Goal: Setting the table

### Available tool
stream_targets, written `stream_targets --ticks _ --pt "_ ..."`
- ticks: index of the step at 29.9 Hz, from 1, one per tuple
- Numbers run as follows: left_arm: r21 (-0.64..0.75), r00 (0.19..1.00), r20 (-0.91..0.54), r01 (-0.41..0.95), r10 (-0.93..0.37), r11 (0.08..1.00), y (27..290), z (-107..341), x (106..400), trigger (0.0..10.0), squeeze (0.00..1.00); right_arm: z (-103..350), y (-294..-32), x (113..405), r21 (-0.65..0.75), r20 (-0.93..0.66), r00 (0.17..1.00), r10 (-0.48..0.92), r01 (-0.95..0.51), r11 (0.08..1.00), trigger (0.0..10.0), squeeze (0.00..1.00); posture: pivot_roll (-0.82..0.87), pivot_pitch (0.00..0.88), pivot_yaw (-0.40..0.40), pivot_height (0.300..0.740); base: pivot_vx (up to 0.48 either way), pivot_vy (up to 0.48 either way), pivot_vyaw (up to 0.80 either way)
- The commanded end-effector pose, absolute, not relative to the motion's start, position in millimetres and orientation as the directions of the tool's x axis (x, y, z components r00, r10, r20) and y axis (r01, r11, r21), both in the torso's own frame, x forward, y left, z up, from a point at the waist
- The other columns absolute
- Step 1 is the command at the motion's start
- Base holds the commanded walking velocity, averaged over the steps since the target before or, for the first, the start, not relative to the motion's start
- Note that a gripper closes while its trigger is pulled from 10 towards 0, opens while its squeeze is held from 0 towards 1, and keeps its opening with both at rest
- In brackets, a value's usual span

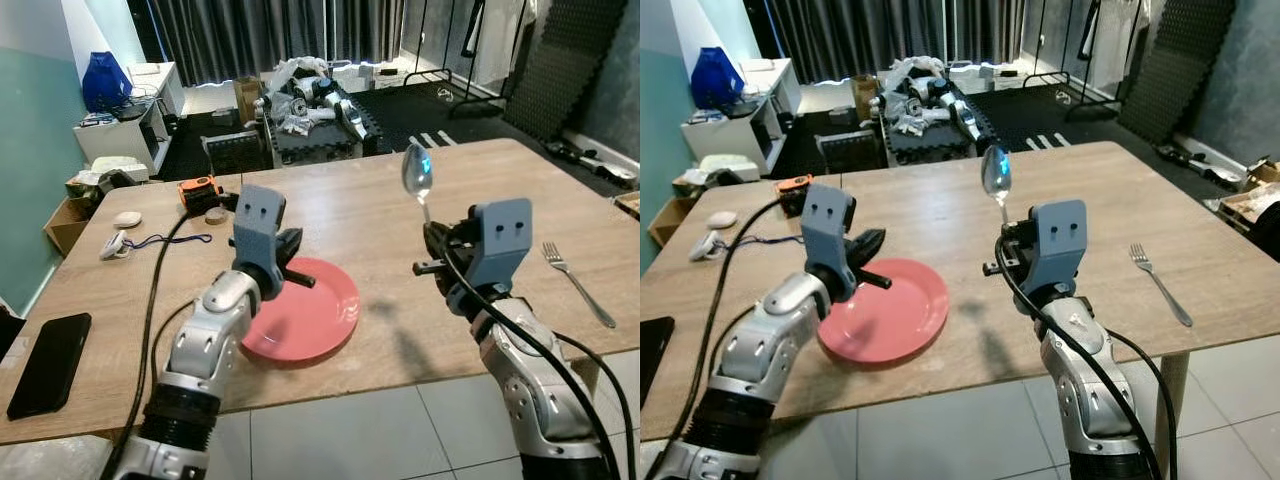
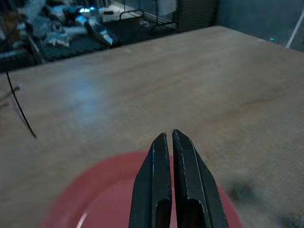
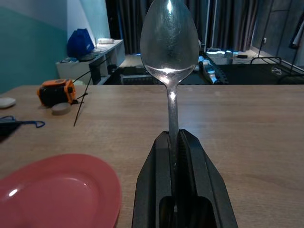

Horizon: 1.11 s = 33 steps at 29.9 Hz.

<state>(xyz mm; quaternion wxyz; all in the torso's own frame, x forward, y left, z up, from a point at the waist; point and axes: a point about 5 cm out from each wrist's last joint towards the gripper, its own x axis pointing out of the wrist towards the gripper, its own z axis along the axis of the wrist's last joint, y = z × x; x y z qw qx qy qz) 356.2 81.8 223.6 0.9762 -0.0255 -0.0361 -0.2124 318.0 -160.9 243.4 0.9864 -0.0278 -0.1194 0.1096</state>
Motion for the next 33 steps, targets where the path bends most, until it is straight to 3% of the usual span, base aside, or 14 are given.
stream_targets --ticks 1,13,23,26,33 --pt "-0.046 0.912 0.046 0.41 -0.408 0.911 81.2 211.8 355.8 10.0 0.0 235.4 -161.9 318.9 -0.076 0.19 0.953 0.236 -0.225 0.971 10.0 0.0 -0.09 0.0 0.139 0.74 0.0 0.0 0.0" --pt "-0.015 0.895 0.071 0.442 -0.44 0.897 75.8 221.7 360.9 10.0 0.0 239.9 -163.8 323.6 -0.074 0.209 0.952 0.226 -0.215 0.974 10.0 0.0 -0.07 0.0 0.175 0.74 0.0 0.0 0.0" --pt "-0.004 0.914 0.098 0.397 -0.395 0.918 77.6 218.2 356.9 10.0 0.0 235.2 -153.9 325.3 -0.098 0.178 0.941 0.289 -0.275 0.956 10.0 0.0 -0.06 0.0 0.104 0.74 0.0 0.0 0.0" --pt "-0.019 0.918 0.123 0.383 -0.378 0.924 74.1 220.3 354.7 10.0 0.0 236.4 -148.4 327.4 -0.12 0.163 0.927 0.337 -0.32 0.94 10.0 0.0 -0.06 0.0 0.034 0.74 0.0 0.0 0.0" --pt "-0.054 0.927 0.123 0.363 -0.355 0.93 77.1 217.2 352.5 10.0 0.0 237.3 -144.8 329.6 -0.141 0.148 0.914 0.377 -0.357 0.923 10.0 0.0 -0.06 0.0 0.017 0.74 0.0 0.0 0.0"
